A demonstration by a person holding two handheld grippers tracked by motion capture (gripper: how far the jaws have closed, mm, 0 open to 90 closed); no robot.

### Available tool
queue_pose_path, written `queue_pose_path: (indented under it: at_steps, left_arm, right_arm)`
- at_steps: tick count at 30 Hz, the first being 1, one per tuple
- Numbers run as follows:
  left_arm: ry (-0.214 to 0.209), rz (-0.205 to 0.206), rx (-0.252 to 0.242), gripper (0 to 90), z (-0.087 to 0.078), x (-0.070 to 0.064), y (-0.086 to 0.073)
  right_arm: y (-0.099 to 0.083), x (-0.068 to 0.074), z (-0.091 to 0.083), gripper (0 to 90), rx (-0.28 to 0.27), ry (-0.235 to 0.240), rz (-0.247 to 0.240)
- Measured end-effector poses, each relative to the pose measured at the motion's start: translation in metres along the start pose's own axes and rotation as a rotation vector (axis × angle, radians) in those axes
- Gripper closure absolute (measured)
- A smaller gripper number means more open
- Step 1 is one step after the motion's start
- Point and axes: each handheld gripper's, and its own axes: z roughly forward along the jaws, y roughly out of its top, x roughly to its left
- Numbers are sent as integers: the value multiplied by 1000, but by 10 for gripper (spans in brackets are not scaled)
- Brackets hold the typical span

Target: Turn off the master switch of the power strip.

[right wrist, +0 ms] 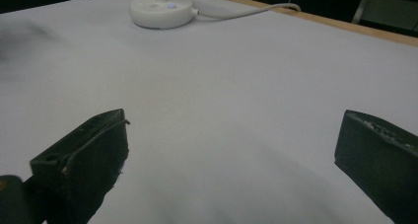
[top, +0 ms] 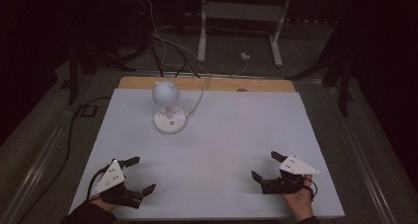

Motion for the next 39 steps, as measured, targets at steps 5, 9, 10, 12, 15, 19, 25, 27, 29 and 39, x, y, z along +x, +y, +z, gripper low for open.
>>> queue_pose_path:
  at_steps: [5, 9, 10, 12, 15, 19, 25, 27, 29, 39]
  left_arm:
    - [-10, -2, 7, 4, 1, 0, 0]
    - [-17, -2, 7, 4, 1, 0, -1]
    - [-16, -4, 8, 4, 1, 0, 0]
    - [-11, -1, 12, 4, 2, 0, -1]
    - [-13, 1, 16, 3, 1, -1, -1]
    - [-29, -3, 32, 4, 2, -1, 0]
    - [-49, -4, 50, 4, 4, -4, 1]
    - [-52, -2, 55, 4, 5, -5, 1]
    - [-55, -1, 56, 4, 5, -6, 2]
    - [-98, -4, 81, 3, 12, -13, 7]
  right_arm:
    - [0, 2, 0, 0, -14, 9, -10]
    - [0, 2, 1, 0, -16, 13, -10]
    - [0, 3, 2, 0, -9, 16, -10]
    - [-1, 3, 3, 0, -2, 16, -14]
    - [0, 5, 3, 0, -2, 17, -29]
    - [0, 6, 2, 0, -12, 21, -43]
    - [1, 8, 1, 0, -21, 7, -53]
    - [1, 8, 0, 0, -17, 4, -54]
    - [1, 9, 1, 0, -9, 7, -50]
    - [0, 13, 1, 0, -6, -8, -71]
